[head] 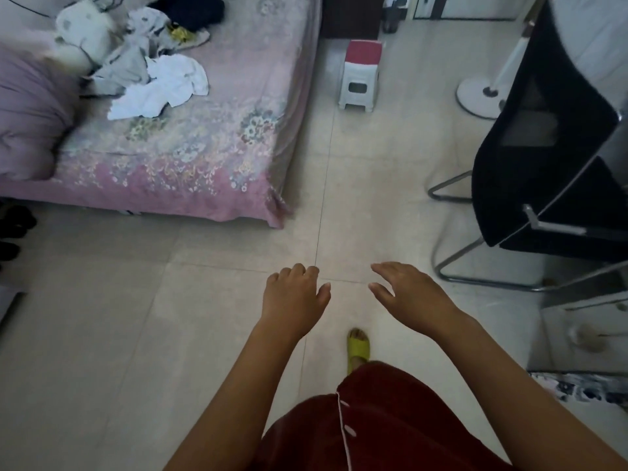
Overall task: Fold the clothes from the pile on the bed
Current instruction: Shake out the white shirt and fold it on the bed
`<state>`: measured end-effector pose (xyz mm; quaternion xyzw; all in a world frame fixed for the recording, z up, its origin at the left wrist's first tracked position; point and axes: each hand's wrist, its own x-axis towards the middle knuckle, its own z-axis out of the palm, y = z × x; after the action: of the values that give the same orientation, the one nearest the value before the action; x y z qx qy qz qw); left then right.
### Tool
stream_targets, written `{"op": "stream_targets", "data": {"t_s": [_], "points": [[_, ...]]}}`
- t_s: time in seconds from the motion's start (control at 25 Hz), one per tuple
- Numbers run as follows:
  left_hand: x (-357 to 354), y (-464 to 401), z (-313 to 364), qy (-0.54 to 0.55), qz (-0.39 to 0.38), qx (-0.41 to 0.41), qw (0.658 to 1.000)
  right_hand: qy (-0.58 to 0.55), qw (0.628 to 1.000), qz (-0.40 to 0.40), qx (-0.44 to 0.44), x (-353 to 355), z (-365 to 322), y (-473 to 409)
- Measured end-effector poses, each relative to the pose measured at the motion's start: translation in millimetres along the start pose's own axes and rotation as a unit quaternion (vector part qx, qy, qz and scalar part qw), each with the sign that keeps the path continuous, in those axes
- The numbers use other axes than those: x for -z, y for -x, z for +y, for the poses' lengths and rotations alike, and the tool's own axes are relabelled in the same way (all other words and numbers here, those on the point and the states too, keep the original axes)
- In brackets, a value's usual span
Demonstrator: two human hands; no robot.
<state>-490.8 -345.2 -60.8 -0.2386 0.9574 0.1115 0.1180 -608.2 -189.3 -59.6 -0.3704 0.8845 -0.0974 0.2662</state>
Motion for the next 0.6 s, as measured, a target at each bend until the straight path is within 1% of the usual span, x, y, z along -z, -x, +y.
{"op": "stream_targets", "data": {"t_s": [0.12,0.24,0.4,0.6], "points": [[25,-64,24,-0.003,-0.009,-0.001,1.000,0.025,1.000,-0.014,0.009,46,27,-52],[40,-113,30,-0.008,-0.017,0.012,1.000,0.034,0.999,-0.023,0.018,78,42,-97],[58,-186,29,-0.020,-0.046,0.032,0.998,0.048,0.998,-0.045,0.023,112,56,-164],[78,-288,15,-0.019,-0.033,0.028,0.999,0.061,0.997,-0.039,0.033,151,66,-267]]}}
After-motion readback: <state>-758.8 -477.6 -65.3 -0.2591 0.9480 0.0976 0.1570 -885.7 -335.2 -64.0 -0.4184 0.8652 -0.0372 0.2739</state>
